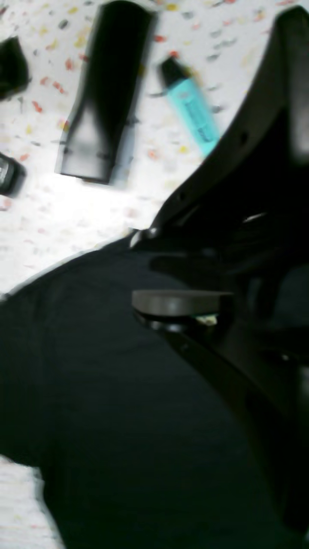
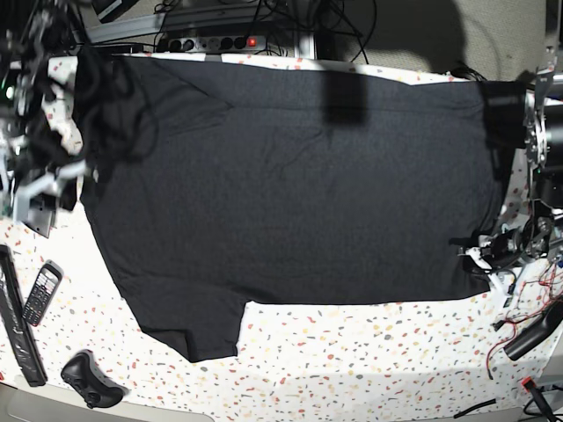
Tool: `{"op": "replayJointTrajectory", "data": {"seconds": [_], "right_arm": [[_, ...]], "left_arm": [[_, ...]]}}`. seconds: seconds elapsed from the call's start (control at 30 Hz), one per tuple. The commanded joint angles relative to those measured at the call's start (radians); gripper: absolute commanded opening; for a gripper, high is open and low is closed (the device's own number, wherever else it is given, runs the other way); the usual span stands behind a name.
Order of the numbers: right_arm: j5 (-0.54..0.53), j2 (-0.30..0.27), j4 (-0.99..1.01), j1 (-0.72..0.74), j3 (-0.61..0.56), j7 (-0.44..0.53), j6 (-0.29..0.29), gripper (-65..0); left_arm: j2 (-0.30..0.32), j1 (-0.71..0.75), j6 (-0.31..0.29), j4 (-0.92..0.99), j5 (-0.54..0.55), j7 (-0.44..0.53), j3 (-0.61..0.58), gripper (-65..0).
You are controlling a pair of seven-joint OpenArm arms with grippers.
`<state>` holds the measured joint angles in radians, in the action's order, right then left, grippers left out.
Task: Fold the T-shirt properly
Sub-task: 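Move both grippers to the shirt's side edges near the hem, then lift the hem with both grippers and fold it toward the collar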
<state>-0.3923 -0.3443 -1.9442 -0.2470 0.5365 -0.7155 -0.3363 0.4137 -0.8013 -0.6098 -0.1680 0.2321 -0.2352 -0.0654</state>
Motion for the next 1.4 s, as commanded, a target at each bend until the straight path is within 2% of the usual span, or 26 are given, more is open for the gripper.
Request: {"op": "replayJointTrajectory", "data": {"seconds": [0.0, 0.07, 0.2, 0.33, 0.6, 0.77, 0.9, 1.0, 1.07, 1.23, 1.37], "right_arm": [[-0.005, -0.018, 0.029, 0.037, -0.003, 0.022, -0.002, -49.5], [-0.004, -0.048, 0.131, 0.105, -0.039, 0.028, -0.019, -48.3], [0.021, -0.136, 0.365, 0.254, -0.148, 0.017, -0.034, -42.6], [0.014, -0.192, 0.555, 0.441, -0.245, -0.008, -0.034, -42.0], [0.026, -0.198, 0.943, 0.861, -0.42, -0.068, -0.035, -42.0], [0.123, -0.194, 1.232, 1.057, -0.553, -0.077, -0.035, -42.0], [0.167, -0.183, 1.423, 1.14, -0.62, -0.035, -0.036, -42.0], [0.181, -0.167, 1.506, 1.159, -0.636, 0.018, -0.057, -42.1], [0.182, -0.155, 1.54, 1.158, -0.636, 0.027, -0.063, -42.1], [0.259, -0.137, 1.58, 1.158, -0.635, 0.032, -0.06, -42.1], [0.262, -0.131, 1.58, 1.15, -0.635, 0.031, -0.057, -42.1]], "left_arm": [[0.011, -0.03, -0.004, -0.014, 0.004, 0.011, 0.003, -65.0], [0.008, -0.03, -0.002, -0.014, 0.004, 0.013, 0.003, -65.0], [-0.008, -0.03, 0.046, -0.014, 0.004, 0.013, 0.003, -65.0], [-0.032, -0.03, 0.049, -0.014, 0.003, 0.012, 0.003, -65.0], [-0.073, -0.03, 0.049, -0.014, 0.003, 0.013, 0.003, -65.0], [-0.075, -0.03, 0.049, -0.014, 0.003, 0.014, 0.003, -65.0], [-0.076, -0.03, 0.049, -0.014, 0.003, 0.021, 0.003, -65.0], [-0.076, -0.03, 0.049, -0.014, 0.003, 0.026, 0.003, -65.0], [-0.076, -0.03, 0.049, -0.014, 0.003, 0.028, 0.003, -65.0], [-0.075, -0.029, 0.049, -0.014, 0.003, 0.027, 0.003, -65.0], [-0.076, -0.029, 0.049, -0.014, 0.003, 0.027, 0.003, -65.0]]}}
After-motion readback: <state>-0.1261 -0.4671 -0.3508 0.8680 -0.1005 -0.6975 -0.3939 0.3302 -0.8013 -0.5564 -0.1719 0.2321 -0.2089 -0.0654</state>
